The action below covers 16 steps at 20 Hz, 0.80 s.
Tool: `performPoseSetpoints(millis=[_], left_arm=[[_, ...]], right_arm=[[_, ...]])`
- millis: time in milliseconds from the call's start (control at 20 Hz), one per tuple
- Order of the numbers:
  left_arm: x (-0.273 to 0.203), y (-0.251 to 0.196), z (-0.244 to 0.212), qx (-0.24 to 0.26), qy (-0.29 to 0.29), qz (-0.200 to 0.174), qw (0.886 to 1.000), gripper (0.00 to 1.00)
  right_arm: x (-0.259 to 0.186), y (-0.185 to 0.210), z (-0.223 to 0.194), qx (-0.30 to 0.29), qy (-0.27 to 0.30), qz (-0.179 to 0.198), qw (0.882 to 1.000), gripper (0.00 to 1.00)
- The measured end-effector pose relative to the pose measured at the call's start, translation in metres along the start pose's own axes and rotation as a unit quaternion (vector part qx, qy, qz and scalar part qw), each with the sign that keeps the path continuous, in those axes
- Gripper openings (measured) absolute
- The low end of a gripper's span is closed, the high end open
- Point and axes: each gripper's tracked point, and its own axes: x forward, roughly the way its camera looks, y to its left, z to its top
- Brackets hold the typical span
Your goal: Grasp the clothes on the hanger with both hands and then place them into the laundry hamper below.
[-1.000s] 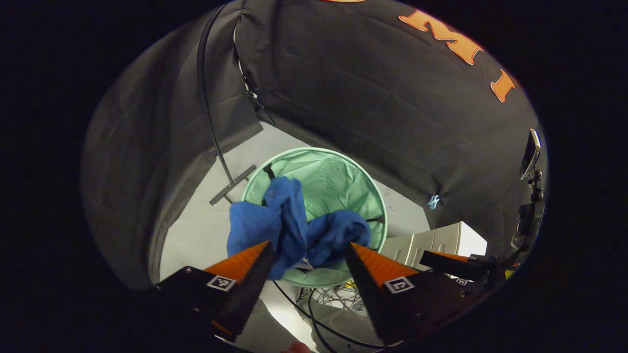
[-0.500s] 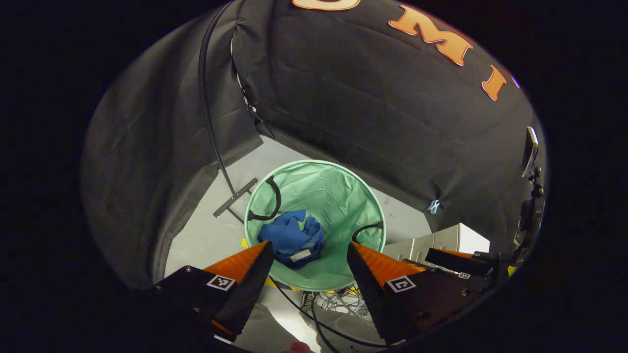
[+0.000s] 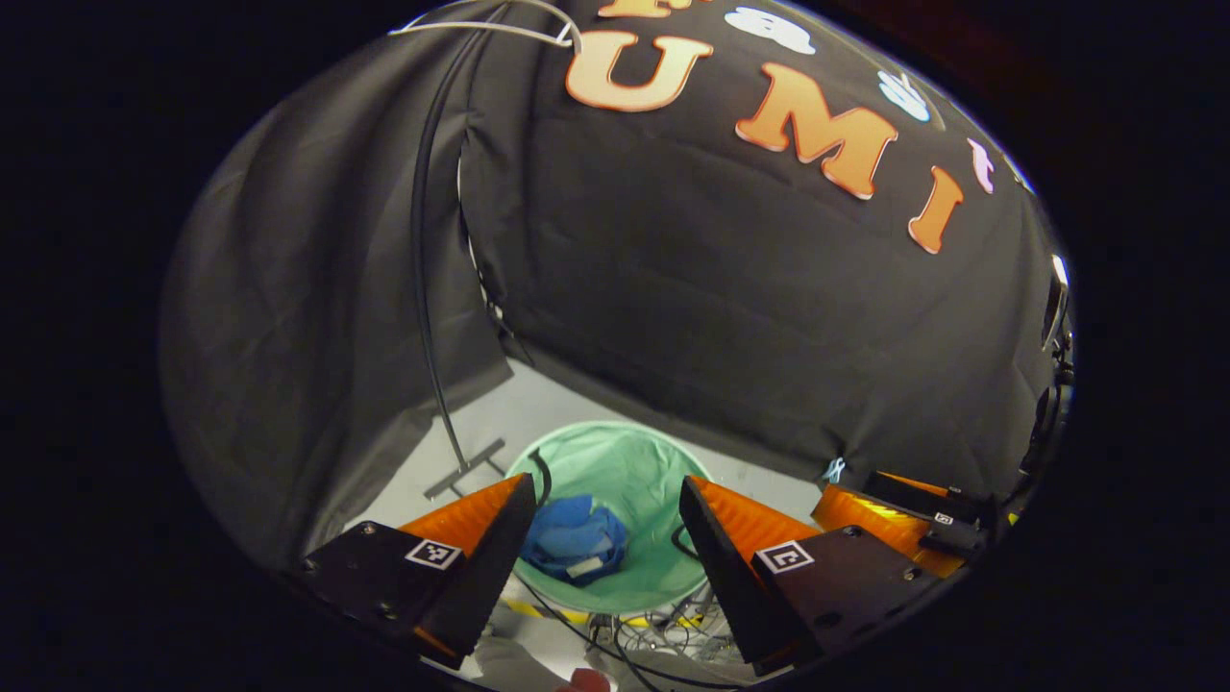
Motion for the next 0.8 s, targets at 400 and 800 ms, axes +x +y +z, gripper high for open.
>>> performPoseSetpoints(millis=[400, 800], left_arm=[[-0.074, 0.001, 0.145, -0.005, -0.177, -0.008, 0.984, 0.96], [-0.198, 0.005, 0.241, 0.003, -0.368, -0.002, 0.930, 0.90]], right_arm=[[-0.091, 0.026, 0.156, -0.025, -0.168, 0.025, 0.985, 0.98], [-0.191, 0.036, 0.240, -0.057, -0.302, 0.022, 0.951, 0.94]])
